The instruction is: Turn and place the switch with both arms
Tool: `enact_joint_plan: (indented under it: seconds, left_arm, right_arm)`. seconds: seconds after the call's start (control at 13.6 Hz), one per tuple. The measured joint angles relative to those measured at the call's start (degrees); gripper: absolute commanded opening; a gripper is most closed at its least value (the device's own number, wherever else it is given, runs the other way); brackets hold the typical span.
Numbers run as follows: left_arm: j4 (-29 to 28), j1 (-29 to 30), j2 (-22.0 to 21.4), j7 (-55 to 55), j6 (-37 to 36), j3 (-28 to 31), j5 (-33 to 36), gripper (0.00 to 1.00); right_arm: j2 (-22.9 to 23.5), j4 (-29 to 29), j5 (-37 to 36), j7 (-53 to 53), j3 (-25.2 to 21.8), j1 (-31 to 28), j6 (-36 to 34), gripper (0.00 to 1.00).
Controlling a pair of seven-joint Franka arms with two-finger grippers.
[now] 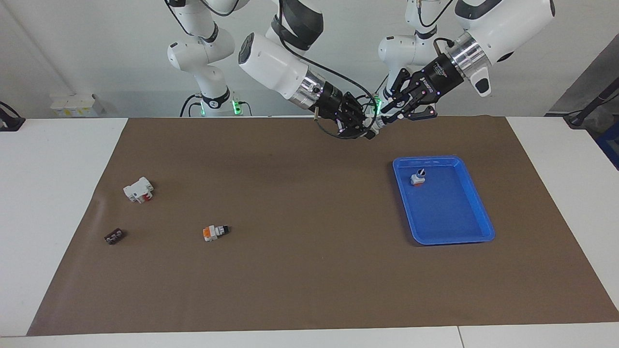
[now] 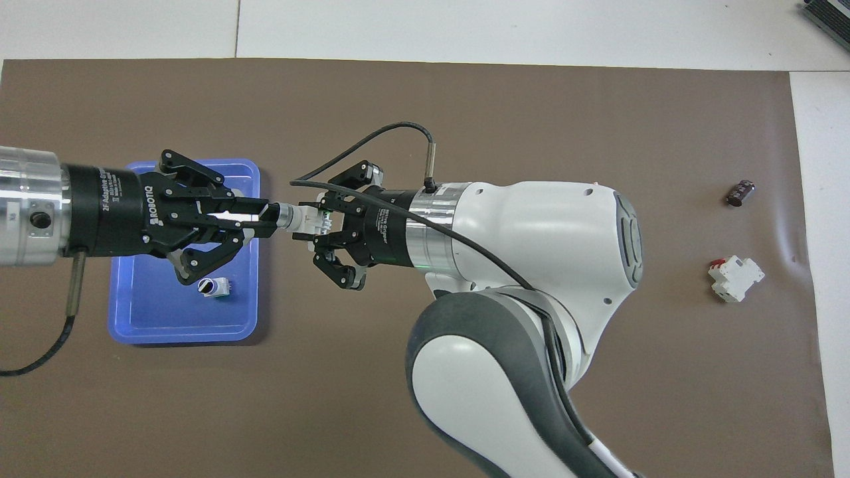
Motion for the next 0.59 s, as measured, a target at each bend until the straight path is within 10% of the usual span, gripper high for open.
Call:
enact_joint_plan:
  seconds: [0.59]
  left_arm:
    - [-0.4, -0.2, 0.7, 2.5, 2.3, -0.7, -1.4, 0.21]
  right_arm:
    - [0.1, -0.1, -0.6, 0.0, -0.1, -0.2, 0.0, 0.0]
